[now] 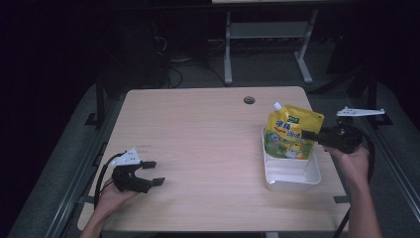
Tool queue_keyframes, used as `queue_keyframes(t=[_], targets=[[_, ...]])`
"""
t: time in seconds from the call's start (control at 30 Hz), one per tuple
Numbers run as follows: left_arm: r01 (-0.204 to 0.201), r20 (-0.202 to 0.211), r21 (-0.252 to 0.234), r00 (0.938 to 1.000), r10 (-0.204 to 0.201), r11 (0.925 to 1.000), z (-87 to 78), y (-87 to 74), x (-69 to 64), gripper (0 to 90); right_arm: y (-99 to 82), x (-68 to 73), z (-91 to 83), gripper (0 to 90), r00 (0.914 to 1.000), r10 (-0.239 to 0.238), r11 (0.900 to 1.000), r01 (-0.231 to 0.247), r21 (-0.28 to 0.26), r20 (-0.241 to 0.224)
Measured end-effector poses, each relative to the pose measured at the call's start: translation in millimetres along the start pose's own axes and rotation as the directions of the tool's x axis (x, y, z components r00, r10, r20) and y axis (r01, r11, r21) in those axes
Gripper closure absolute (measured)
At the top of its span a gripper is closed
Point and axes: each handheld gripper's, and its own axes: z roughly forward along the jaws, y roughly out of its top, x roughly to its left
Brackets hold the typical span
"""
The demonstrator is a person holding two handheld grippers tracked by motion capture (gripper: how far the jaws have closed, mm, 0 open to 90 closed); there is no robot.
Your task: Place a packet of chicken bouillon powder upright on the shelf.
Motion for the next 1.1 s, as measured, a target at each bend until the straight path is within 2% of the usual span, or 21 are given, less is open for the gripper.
queue_keyframes(t=[0.2, 0.33, 0.7, 1.1], targets=[[0.006, -0.003, -0.008, 1.0000, -0.006, 0.9999, -1.5, -0.7, 0.5, 23.9, -3.5, 5.2, -6.5, 42.2, 0.9998, 0.003, 0.9999, -0.003, -0.010, 0.018], [0.009, -0.008, -0.007, 0.9999, -0.009, 0.9999, -2.9, -2.1, 1.6, 23.0, -12.7, 6.7, -12.1, 37.8, 0.9990, 0.016, 0.9997, -0.015, -0.017, 0.042], [-0.001, -0.025, 0.004, 0.9997, 0.001, 1.0000, -4.2, -6.2, -0.4, 21.3, -36.9, 12.2, -23.7, 35.0, 0.9980, 0.028, 0.9990, -0.026, -0.037, 0.056], [-0.015, -0.034, 0.003, 0.9993, 0.015, 0.9999, -5.4, -8.9, -5.3, 20.8, -51.9, 30.0, -26.9, 32.7, 0.9980, 0.007, 0.9999, -0.006, -0.011, 0.063]])
